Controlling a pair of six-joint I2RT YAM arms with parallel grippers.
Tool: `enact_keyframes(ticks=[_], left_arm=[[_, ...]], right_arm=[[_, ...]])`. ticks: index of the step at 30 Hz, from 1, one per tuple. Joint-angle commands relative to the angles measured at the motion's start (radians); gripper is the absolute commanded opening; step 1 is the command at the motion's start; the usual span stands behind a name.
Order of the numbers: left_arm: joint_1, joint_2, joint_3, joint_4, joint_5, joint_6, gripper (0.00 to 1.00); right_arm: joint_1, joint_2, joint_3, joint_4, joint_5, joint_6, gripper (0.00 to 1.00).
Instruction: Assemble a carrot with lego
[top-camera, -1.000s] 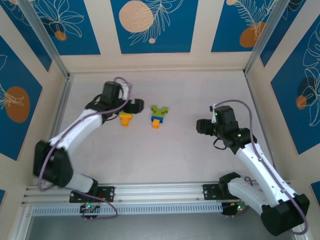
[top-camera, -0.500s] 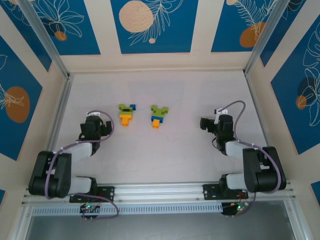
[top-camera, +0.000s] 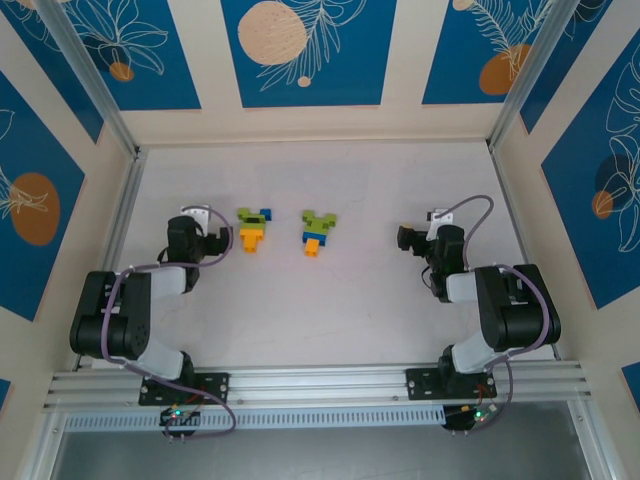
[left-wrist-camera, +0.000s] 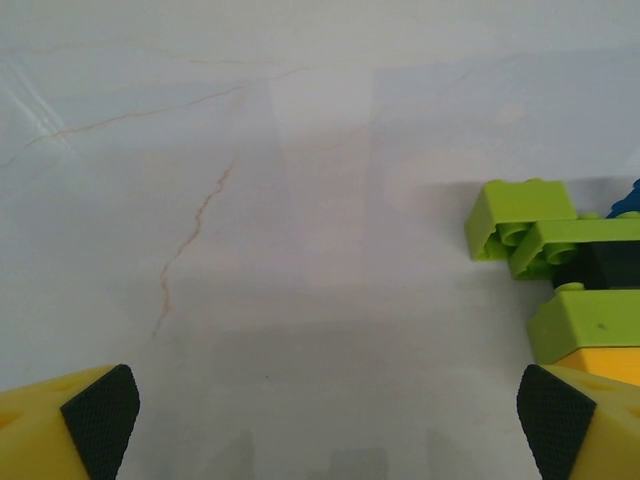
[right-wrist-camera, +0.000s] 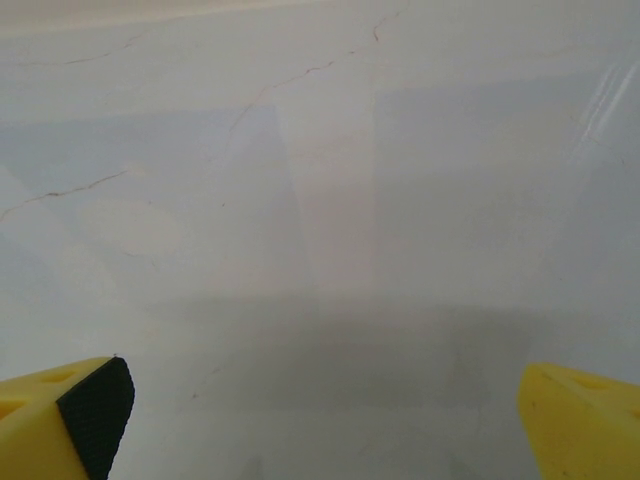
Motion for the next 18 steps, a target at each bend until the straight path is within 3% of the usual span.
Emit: enact_keyframes(ticks=[1,9,13,14,18], left_arm=[[-0.024,-0.001,0.004,0.041,0.015,0.046,1.0],[-0.026,-0.009,-0.02,0.076,0.014,0.047,1.0],[-0.025,0.035,-0.16,0.386,0.002,0.038,1.0],[-0.025,0.005,-0.14,0.293,-0.01,0.031,1.0],[-0.023,0.015,-0.109,0.251,0.029,0.044,1.0]], right_arm=[[-0.006,-0.004,0.018,0.057,-0.019,-0.012,0.99],[-0.006,-0.005,0.017,0.057,-0.02,-0.012,0.99],[-0.005,-0.005,0.017,0.057,-0.018,-0.012,0.99],[-0.006,-0.005,0.017,0.057,-0.019,-0.011,0.99],[-0.006,-0.004,0.019,0.054,-0.019,-0.011,0.99]])
